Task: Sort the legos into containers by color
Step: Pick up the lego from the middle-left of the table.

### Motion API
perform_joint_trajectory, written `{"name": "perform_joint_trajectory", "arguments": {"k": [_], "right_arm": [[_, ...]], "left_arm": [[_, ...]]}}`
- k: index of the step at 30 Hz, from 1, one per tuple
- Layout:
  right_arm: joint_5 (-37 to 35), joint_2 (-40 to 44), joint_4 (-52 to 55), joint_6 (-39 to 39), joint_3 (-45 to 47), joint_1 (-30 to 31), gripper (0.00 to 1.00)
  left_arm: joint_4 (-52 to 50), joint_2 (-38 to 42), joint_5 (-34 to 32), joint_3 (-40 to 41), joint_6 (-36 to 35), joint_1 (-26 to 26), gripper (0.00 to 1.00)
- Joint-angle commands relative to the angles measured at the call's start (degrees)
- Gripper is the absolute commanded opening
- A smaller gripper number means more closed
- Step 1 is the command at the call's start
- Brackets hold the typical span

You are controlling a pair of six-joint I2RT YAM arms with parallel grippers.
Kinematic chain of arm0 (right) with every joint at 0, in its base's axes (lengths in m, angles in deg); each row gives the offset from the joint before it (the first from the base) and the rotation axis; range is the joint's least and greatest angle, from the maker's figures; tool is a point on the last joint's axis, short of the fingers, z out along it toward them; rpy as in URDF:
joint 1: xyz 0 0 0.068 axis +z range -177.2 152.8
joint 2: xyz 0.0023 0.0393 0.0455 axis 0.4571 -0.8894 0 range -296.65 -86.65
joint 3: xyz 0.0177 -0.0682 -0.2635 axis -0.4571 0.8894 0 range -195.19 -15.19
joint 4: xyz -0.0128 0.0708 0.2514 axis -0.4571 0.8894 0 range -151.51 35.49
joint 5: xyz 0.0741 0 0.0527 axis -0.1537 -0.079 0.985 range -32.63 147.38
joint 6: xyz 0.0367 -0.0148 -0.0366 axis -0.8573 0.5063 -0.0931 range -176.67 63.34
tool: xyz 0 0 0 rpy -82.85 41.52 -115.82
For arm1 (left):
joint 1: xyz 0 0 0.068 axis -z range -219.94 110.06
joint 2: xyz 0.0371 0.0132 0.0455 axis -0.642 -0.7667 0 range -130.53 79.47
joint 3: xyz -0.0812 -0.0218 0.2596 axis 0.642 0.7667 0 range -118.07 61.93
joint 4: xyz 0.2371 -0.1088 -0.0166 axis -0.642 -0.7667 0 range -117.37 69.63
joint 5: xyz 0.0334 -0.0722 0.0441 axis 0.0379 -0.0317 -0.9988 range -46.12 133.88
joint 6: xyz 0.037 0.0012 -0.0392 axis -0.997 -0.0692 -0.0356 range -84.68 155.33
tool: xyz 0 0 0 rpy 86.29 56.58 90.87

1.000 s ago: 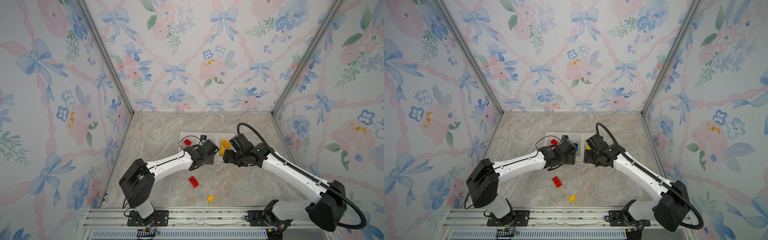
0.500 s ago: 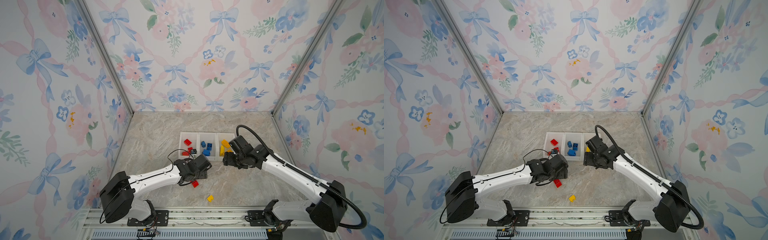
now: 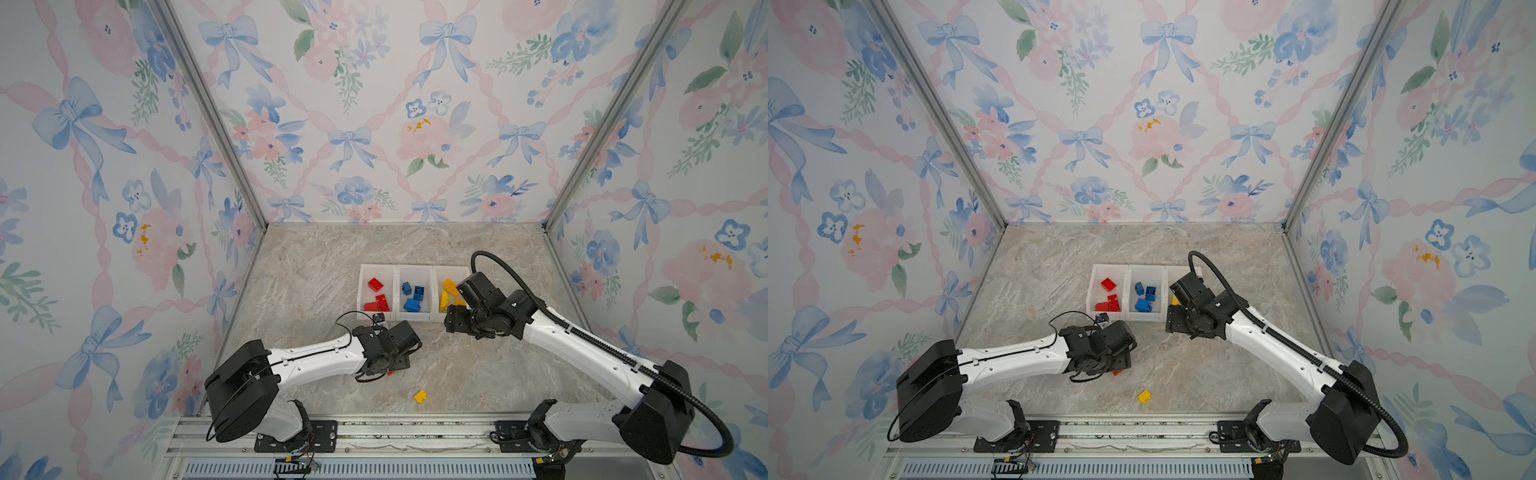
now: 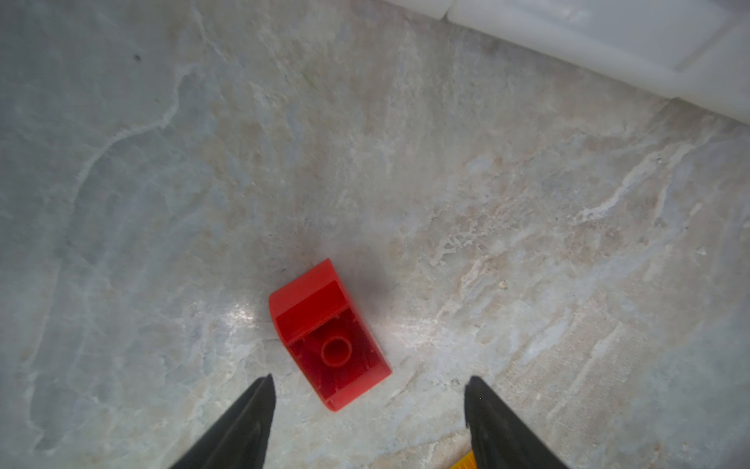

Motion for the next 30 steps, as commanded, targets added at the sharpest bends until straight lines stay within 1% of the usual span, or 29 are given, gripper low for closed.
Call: {"name": "perform_joint_trajectory", "arguments": {"k": [1, 8, 16, 23, 30], "right_arm": [[-0.1, 1.1, 1.8, 0.3, 0.9, 0.6, 0.82], [-0.1, 1.0, 1.7, 0.7, 1.0, 0.4, 0.82], [-0.2, 1.2, 1.5, 0.7, 1.1, 0.2, 0.82], [-0.4, 1.9, 1.6, 0.2, 1.5, 0.2, 0.82], [-0.5, 2.1, 1.2, -0.3, 1.7, 0.4, 0.82]], "left_arm": [[-1.1, -1.9, 0.0, 0.1, 2.5, 0.3, 0.75], [-0.6, -4.1, -0.5, 0.5, 3.9, 0.0, 0.72], [1.7, -6.8, 0.3, 0.8, 3.3, -0.7, 0.64], [2.1, -7.2, 0.5, 1.7, 3.0, -1.2, 0.51], [2.0, -5.6, 0.3, 2.8, 3.0, -1.3, 0.38]]}}
